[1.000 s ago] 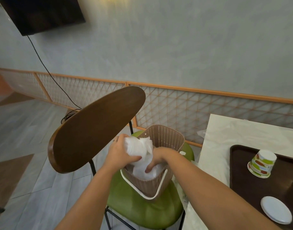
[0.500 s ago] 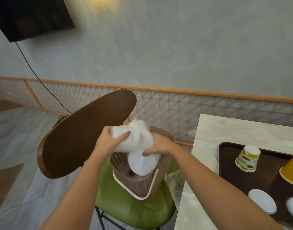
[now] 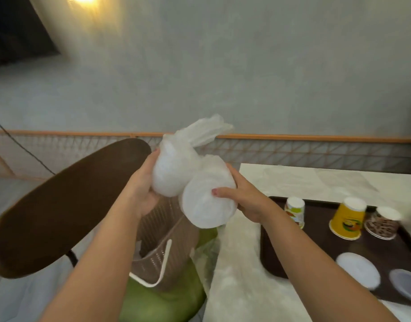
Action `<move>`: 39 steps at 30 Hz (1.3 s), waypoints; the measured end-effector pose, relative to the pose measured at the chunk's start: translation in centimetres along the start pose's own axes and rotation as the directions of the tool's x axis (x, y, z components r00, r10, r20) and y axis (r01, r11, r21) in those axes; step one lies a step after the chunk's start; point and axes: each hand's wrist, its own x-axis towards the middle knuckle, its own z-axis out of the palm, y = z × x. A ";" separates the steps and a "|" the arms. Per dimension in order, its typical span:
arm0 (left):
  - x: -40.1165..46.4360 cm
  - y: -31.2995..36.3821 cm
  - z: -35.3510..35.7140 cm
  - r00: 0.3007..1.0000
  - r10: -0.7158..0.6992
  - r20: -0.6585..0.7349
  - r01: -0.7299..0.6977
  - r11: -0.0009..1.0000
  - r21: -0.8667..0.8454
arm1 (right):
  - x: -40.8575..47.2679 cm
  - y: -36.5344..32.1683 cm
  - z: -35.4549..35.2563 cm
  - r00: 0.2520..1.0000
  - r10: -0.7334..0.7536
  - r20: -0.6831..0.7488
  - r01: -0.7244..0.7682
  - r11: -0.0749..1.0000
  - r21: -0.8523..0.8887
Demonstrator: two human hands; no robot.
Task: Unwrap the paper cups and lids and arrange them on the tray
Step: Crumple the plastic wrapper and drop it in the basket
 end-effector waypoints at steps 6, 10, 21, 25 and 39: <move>0.5 -2.2 9.0 0.987 -0.011 0.159 0.002 0.999 0.054 | -6.1 -0.4 -6.8 0.994 -0.044 -0.101 0.046 0.999 0.013; 1.5 -4.4 14.6 0.955 0.050 0.291 -0.073 0.995 0.069 | -10.7 -0.7 -11.3 0.983 -0.018 -0.185 0.016 1.000 -0.014; -2.0 -10.4 27.2 0.549 -0.206 0.810 -0.149 0.930 0.337 | -23.8 1.1 -20.7 0.902 0.141 -0.408 -0.132 0.990 0.051; -3.7 -13.8 31.4 0.496 -0.264 0.827 -0.162 0.908 0.387 | -28.2 2.6 -23.2 0.851 0.203 -0.484 -0.188 0.979 0.080; -10.9 -29.7 40.3 0.575 -0.719 0.389 0.442 0.674 0.592 | -41.7 10.7 -30.4 0.558 0.384 -0.735 -0.152 0.919 0.364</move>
